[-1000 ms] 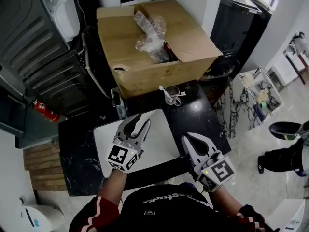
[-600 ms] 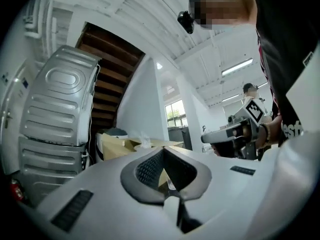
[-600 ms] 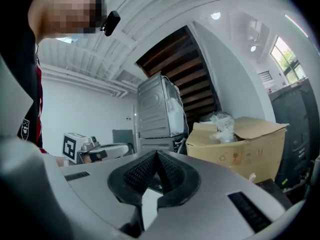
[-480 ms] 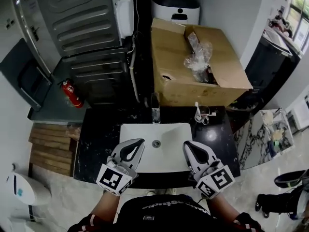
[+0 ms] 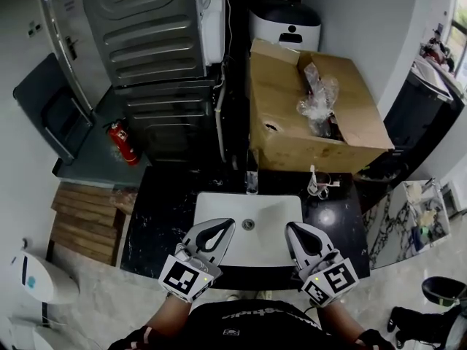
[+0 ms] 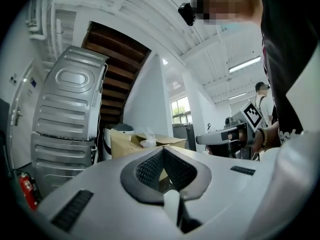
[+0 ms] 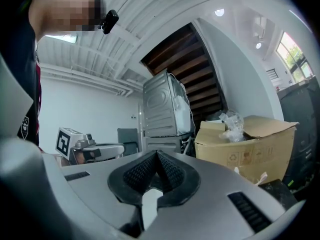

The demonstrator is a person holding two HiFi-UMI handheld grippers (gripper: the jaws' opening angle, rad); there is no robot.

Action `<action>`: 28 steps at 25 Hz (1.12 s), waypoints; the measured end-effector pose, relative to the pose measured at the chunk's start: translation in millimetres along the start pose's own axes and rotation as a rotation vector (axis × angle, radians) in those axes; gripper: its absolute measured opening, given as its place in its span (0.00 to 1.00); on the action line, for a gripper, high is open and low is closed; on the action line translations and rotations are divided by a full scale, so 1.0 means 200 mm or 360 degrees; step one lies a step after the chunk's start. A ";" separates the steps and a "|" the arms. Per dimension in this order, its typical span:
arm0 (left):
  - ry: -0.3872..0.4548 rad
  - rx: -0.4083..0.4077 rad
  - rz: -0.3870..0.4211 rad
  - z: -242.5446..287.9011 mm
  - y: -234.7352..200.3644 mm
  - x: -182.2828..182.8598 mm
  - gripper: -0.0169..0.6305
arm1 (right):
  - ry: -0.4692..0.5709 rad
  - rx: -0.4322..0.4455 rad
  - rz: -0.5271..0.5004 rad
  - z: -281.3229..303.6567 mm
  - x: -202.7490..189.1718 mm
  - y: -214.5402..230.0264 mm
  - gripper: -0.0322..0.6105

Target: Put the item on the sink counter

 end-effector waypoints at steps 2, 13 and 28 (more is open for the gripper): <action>0.0044 -0.0008 -0.0029 0.01 0.00 0.03 0.05 | 0.0001 -0.0006 -0.0001 -0.01 0.00 0.00 0.11; 0.0113 -0.0008 -0.0118 0.09 0.01 0.06 0.05 | -0.0025 -0.0063 -0.0015 -0.05 -0.03 0.03 0.11; 0.0118 0.0043 -0.0190 0.10 -0.02 0.03 0.05 | -0.0027 -0.0073 -0.0044 -0.06 -0.01 0.05 0.11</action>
Point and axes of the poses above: the fingertips, and each gripper's own axes: z forward along the fingers, y to its right, x out of its top, the point moved 6 cm from there along -z, backward along the fingers
